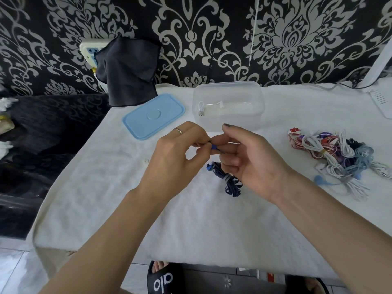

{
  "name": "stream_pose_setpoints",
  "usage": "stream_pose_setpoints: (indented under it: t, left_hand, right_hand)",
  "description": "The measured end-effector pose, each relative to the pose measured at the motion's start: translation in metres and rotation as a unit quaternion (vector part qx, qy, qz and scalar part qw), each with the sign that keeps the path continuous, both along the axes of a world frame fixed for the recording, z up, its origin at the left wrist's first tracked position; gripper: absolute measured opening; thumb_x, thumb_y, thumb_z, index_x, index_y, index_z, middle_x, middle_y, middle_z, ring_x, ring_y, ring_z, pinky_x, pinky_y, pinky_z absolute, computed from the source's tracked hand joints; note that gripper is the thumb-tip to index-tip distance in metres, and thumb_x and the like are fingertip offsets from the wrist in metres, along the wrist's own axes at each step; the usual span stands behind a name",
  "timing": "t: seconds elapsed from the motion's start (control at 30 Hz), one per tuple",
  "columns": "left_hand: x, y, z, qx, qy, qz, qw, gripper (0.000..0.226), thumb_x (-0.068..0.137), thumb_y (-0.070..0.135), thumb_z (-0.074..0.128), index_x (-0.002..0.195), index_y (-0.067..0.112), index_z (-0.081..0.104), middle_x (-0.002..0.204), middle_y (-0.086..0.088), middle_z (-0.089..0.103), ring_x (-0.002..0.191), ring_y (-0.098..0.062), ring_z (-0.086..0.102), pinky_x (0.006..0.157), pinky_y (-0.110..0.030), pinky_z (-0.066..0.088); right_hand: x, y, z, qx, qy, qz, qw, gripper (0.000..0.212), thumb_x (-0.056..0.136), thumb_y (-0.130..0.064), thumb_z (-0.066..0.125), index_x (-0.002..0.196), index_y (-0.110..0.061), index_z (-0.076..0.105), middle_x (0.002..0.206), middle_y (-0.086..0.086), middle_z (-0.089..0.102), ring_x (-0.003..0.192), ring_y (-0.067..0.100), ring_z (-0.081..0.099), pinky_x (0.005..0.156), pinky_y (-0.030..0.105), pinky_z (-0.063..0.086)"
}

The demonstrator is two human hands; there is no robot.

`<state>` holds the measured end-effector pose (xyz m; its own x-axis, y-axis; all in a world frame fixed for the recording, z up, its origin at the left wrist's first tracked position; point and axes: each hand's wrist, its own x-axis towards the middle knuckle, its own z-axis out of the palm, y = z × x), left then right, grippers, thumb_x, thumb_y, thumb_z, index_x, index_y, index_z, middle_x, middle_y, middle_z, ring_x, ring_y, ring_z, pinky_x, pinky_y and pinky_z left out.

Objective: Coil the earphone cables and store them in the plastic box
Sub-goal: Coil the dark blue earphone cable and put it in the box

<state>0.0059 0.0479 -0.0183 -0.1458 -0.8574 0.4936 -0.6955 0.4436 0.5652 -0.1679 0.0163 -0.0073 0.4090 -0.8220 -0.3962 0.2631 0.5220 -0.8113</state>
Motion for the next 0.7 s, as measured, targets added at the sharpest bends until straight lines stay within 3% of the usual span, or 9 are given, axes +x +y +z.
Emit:
stream_pose_setpoints:
  t: [0.13,0.37,0.5,0.7]
  left_hand:
    - [-0.004,-0.001,-0.002,0.001,0.006,0.002,1.000,0.008,0.095,0.004,0.067,0.087,0.005,0.068,0.085,-0.001,0.065,0.080,-0.014,0.062,0.073,-0.033,0.053]
    - [-0.003,0.004,0.000,-0.043,0.005,0.000,0.999,0.012,0.099,0.013,0.063,0.094,0.003,0.068,0.088,-0.002,0.065,0.082,-0.020,0.064,0.072,-0.040,0.054]
    - [-0.001,0.005,0.000,-0.035,-0.006,-0.007,0.999,0.004,0.096,0.006,0.067,0.098,0.006,0.070,0.092,-0.001,0.065,0.085,-0.018,0.064,0.073,-0.039,0.055]
    - [0.003,0.005,0.001,-0.022,-0.001,0.005,1.000,0.011,0.090,0.003,0.073,0.099,0.009,0.073,0.094,0.001,0.065,0.086,-0.013,0.064,0.076,-0.034,0.054]
  right_hand:
    - [0.002,0.004,0.001,-0.003,0.004,0.018,1.000,0.032,0.098,-0.032,0.053,0.096,-0.001,0.063,0.123,0.034,0.061,0.049,0.013,0.026,0.058,0.029,0.024]
    - [0.003,0.005,0.004,0.033,-0.045,0.019,0.998,0.025,0.097,-0.029,0.056,0.084,-0.009,0.063,0.118,0.026,0.070,0.051,0.014,0.023,0.054,0.026,0.026]
    - [0.004,0.003,0.000,0.040,-0.037,0.026,0.998,0.013,0.096,-0.019,0.058,0.095,-0.008,0.063,0.111,0.021,0.072,0.051,0.013,0.025,0.054,0.025,0.026]
    - [0.003,0.001,-0.006,0.019,-0.027,0.011,0.999,0.017,0.095,0.002,0.055,0.099,-0.003,0.070,0.095,0.018,0.070,0.058,0.014,0.054,0.059,0.025,0.046]
